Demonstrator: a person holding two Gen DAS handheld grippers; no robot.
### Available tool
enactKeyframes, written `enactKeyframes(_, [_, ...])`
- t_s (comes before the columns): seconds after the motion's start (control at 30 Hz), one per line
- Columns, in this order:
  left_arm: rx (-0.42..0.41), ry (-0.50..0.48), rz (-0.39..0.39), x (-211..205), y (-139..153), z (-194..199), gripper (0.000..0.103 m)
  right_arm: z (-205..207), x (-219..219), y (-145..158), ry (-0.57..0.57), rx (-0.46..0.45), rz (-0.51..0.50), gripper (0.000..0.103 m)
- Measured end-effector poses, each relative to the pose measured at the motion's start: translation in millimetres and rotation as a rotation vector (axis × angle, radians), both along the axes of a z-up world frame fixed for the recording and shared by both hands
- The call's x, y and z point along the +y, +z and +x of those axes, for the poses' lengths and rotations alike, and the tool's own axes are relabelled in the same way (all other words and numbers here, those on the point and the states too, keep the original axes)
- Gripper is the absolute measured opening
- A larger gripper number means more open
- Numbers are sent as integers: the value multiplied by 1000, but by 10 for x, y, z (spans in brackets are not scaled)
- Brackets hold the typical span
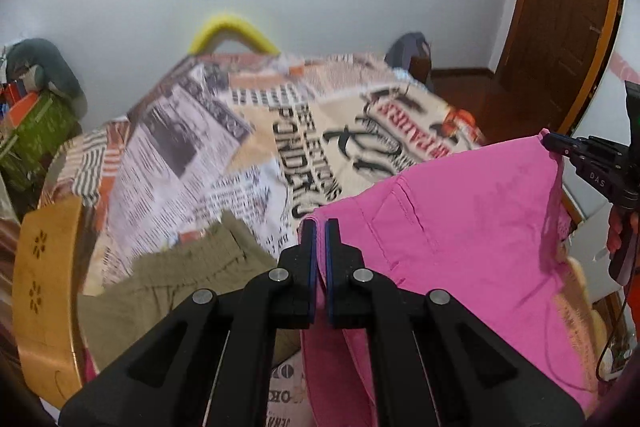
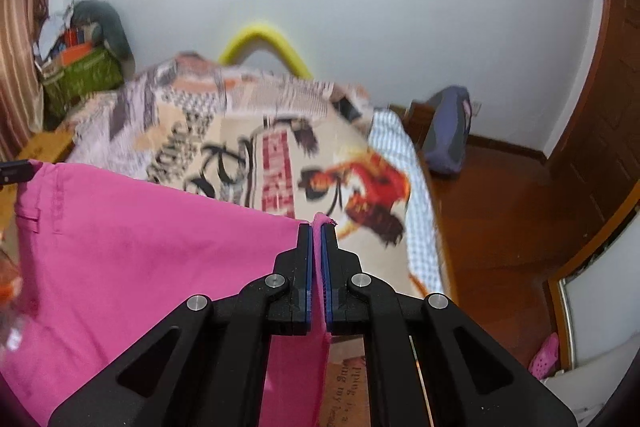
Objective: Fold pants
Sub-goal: 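Lift the pink pants with both grippers and fold them over onto themselves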
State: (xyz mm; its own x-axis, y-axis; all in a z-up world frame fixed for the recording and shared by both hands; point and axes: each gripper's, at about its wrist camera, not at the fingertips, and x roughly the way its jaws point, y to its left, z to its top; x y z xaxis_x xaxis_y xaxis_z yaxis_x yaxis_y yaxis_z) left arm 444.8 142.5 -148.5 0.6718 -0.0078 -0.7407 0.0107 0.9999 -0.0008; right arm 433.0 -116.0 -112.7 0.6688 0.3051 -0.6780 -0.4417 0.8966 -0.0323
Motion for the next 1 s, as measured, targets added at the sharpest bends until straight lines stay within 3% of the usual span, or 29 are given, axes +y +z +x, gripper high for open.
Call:
enactKeyframes(0.23, [-38,-14,27,-132,390,-442,3,-438,-180,441,10,-47,52,3])
enactKeyframes(0.47, [-60,-32,50,-352,532,-1033,3,-957,-377,603,21,-54,76,3])
enactKeyframes(0.77, [-61,-51,75,-551,431,-1742,3,-1510,-625,469,14,-10,95,3])
enactKeyframes(1.0, [-28,-69,94,-656,126,-2258,3,-2025,-709,204,30,30,66,3])
